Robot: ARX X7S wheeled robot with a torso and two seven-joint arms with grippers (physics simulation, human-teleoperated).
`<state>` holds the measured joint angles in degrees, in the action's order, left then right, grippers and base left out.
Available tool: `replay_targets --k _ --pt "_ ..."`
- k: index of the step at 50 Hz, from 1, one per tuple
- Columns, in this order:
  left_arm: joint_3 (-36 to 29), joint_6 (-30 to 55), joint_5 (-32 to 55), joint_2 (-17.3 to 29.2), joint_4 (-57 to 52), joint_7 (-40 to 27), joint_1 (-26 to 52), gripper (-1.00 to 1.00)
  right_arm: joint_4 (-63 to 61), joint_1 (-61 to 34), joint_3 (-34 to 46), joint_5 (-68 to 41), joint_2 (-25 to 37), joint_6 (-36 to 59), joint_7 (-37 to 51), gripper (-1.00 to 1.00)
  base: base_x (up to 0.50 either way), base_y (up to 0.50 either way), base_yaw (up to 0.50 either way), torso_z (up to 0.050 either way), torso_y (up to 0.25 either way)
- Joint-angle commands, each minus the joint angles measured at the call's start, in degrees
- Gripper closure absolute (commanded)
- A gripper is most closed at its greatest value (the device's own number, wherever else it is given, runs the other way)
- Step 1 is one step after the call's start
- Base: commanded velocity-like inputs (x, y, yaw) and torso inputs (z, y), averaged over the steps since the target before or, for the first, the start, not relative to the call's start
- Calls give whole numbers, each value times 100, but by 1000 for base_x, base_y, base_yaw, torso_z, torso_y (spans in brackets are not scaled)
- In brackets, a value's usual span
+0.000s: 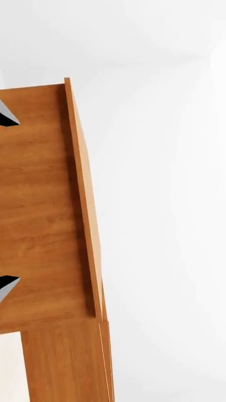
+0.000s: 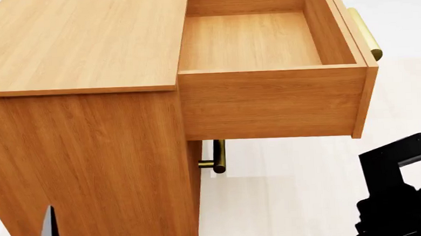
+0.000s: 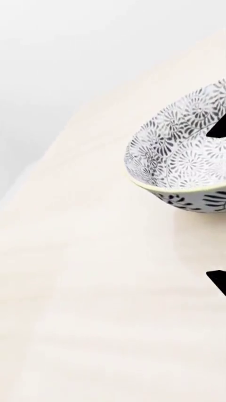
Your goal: Put the bowl on top of the cabinet.
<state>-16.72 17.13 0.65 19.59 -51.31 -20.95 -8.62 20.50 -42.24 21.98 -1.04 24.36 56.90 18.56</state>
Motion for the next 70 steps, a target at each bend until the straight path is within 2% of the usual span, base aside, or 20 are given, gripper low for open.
replay_targets --k 1,17,47,62,70 --pt "-49 -8 -10 20 30 -18 46 -100 818 -359 83 47 -124 -301 -12 -100 0 0 0 0 0" --pt "-45 -34 23 71 47 -59 8 -100 2247 -750 198 126 -359 -1071 30 -100 0 0 0 0 0" --pt "-123 57 64 92 175 -81 196 -100 3375 -1260 344 267 -449 -1374 83 -100 0 0 0 0 0" --pt "-141 128 68 110 156 -104 290 -100 5341 -1889 407 308 -731 -2500 123 -100 0 0 0 0 0" --pt "-205 138 75 64 369 -86 460 -100 5442 -1894 459 291 -759 -2445 117 -100 0 0 0 0 0"
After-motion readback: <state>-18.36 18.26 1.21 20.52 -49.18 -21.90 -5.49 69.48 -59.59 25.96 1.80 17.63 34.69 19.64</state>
